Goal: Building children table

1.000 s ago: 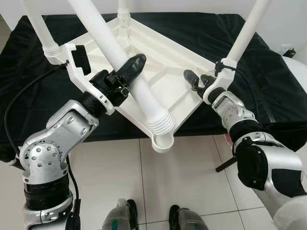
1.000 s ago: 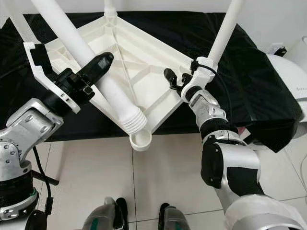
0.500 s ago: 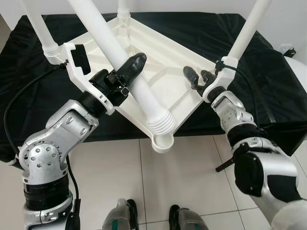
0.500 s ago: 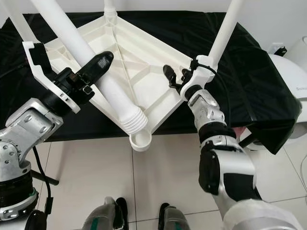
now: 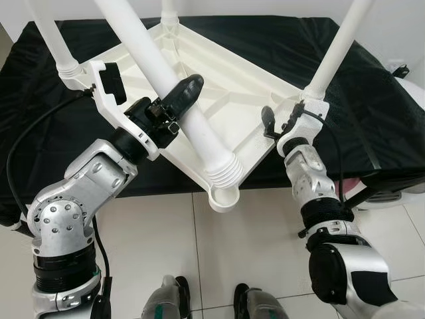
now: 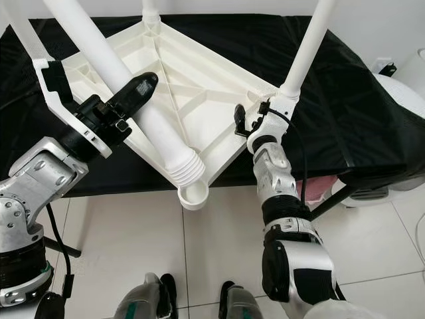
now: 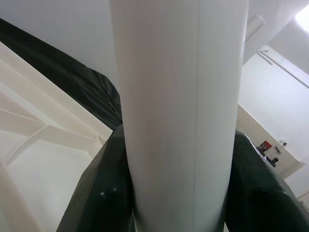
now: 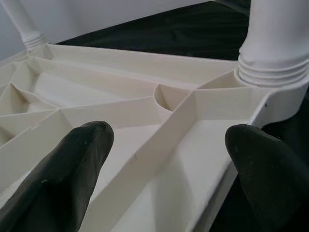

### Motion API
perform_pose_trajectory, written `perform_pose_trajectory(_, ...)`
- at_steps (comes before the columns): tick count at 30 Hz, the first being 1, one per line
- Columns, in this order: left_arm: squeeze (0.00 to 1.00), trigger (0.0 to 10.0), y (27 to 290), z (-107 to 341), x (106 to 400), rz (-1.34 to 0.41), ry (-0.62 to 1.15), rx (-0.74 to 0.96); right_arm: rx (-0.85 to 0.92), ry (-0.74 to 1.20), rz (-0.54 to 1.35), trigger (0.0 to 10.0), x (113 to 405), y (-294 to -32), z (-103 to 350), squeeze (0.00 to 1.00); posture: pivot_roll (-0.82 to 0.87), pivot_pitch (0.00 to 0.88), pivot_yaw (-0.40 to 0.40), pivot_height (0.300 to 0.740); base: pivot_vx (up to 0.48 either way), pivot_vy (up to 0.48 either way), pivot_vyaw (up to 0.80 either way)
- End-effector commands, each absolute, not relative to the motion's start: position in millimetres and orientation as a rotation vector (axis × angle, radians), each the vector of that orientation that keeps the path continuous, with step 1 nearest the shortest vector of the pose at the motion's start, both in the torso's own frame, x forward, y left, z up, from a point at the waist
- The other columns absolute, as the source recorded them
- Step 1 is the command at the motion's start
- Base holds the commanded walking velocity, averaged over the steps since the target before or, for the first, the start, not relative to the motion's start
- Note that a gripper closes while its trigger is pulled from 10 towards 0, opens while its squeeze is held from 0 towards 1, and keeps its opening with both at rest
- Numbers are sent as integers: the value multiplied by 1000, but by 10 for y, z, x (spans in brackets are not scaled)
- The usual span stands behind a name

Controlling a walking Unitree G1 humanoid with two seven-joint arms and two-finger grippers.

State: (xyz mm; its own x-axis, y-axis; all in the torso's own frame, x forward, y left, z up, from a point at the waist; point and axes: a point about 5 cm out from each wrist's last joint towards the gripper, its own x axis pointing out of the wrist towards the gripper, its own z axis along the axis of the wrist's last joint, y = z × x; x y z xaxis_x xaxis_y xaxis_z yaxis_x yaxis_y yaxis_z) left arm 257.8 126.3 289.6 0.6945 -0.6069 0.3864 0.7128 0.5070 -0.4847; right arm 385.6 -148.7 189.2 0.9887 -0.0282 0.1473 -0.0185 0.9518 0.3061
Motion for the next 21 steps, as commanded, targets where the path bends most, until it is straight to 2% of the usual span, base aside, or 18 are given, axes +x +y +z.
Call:
perform_pose_trajectory(1,0,10000,1251,2926,2513,-825,-197,-658,301,-100,-33,10000,3798,-1466,1752,0,16,186,-23,740,0,0,0)
perform_pose_trajectory(7,0,10000,1252,2925,2509,-824,-198,-662,298,-78,-54,10000,3709,-1397,1654,0,13,190,-23,740,0,0,0)
perform_pose_trajectory(14,0,10000,1246,2925,2510,-823,-197,-671,369,29,-109,10000,3573,-1181,1531,0,7,199,-22,740,0,0,0)
perform_pose_trajectory(21,0,10000,1248,2933,2512,-821,-199,-670,341,74,-178,10000,3542,-1076,1575,0,11,196,-21,740,0,0,0)
